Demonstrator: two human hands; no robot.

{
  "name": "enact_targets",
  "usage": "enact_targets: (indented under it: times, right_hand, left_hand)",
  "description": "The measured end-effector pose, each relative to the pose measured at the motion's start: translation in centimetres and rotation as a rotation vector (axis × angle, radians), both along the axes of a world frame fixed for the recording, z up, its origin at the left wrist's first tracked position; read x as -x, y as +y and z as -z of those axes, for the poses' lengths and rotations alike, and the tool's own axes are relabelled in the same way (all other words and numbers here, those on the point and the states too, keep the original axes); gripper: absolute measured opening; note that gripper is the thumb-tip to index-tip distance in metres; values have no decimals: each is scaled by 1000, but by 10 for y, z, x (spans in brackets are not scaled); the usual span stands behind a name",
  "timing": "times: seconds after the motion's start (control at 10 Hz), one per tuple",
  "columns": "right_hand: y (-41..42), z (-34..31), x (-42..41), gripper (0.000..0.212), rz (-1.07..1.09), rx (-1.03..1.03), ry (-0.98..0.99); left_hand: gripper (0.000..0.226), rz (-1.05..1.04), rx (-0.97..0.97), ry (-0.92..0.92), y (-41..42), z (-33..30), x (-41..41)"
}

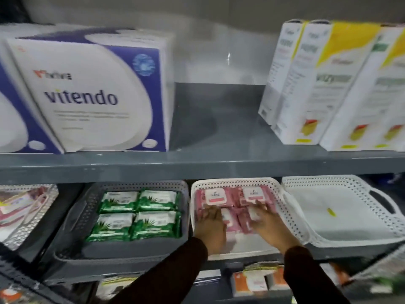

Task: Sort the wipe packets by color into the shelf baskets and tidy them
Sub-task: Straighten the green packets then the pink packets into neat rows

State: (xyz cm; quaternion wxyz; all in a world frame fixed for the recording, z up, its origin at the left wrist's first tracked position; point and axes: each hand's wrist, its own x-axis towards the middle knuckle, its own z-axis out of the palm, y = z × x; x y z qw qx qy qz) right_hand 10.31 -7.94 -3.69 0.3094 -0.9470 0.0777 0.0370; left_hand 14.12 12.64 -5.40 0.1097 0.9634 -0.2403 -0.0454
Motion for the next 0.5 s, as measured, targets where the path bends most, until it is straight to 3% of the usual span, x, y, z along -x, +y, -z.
enact_targets:
  times: [0.1,0.2,0.3,0.5]
  right_hand:
    - [-36,11,5,66,-130,89,78]
    - [-45,14,6,65,-152,140,5]
    - [-44,34,6,86,-155,267,-26]
    - [-40,13,0,81,-234,258,-16]
  left_hand:
    - [75,-48,-131,92,-19,0,3]
    - [65,-126,-2,118,-30,-9,3]
    - [65,-65,40,89,-28,0,7]
    - [72,-93,-95,-1,-30,-5,19]
